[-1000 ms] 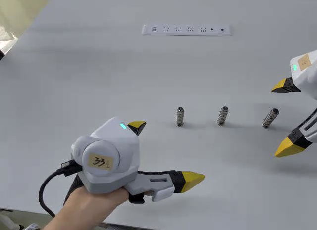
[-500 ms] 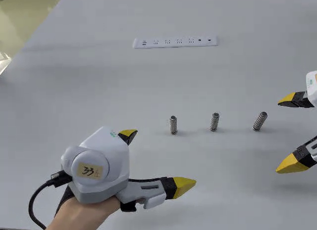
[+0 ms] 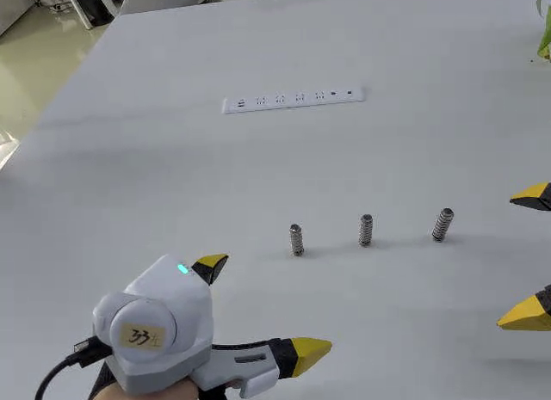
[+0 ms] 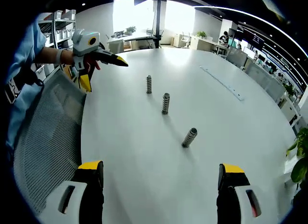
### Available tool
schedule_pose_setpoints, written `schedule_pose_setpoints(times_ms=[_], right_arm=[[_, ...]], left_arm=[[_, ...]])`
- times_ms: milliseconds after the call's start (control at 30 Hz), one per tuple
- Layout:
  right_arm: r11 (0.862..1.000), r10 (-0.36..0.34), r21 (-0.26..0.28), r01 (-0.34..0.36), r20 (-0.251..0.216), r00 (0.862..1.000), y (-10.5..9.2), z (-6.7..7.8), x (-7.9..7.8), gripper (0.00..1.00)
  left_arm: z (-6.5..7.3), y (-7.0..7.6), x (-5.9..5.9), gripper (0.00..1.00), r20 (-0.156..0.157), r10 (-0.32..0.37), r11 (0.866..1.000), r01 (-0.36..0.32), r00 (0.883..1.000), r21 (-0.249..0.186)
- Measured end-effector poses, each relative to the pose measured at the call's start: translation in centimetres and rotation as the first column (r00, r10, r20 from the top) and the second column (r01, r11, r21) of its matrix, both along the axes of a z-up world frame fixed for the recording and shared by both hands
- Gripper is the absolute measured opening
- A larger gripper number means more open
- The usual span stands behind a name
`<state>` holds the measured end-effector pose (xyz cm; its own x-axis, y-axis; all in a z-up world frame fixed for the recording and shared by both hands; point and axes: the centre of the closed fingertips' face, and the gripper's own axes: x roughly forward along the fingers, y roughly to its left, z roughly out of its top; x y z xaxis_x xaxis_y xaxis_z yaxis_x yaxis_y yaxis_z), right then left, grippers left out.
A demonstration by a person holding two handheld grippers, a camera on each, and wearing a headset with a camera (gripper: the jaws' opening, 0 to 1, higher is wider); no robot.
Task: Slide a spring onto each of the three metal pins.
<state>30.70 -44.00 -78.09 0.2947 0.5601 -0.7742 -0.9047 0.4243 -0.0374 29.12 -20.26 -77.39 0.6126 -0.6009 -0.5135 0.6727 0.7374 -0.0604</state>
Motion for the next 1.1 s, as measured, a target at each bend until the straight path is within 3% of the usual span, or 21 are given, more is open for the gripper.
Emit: schedule_pose_setpoints(times_ms=[267,567,1100], right_arm=[[0.995,-0.092,0.05,0.092,-0.005,0.996,-1.5,0.2,-1.4,0.99],[0.986,-0.148,0.073,0.149,-0.023,0.989,-2.7,0.0,-2.9,0.99],[0.978,-0.19,0.085,0.191,-0.023,0.982,-3.3,-0.5,-2.6,0.99]], left_arm=[[0.0,0.6,0.0,0.99,-0.01,-0.001,1.0,0.001,1.0,0.014],[-0.1,0.9,-0.1,0.99,-0.015,0.003,1.0,-0.002,1.0,0.022],[-1.0,0.9,-0.1,0.99,-0.023,0.016,1.0,-0.015,1.0,0.017]])
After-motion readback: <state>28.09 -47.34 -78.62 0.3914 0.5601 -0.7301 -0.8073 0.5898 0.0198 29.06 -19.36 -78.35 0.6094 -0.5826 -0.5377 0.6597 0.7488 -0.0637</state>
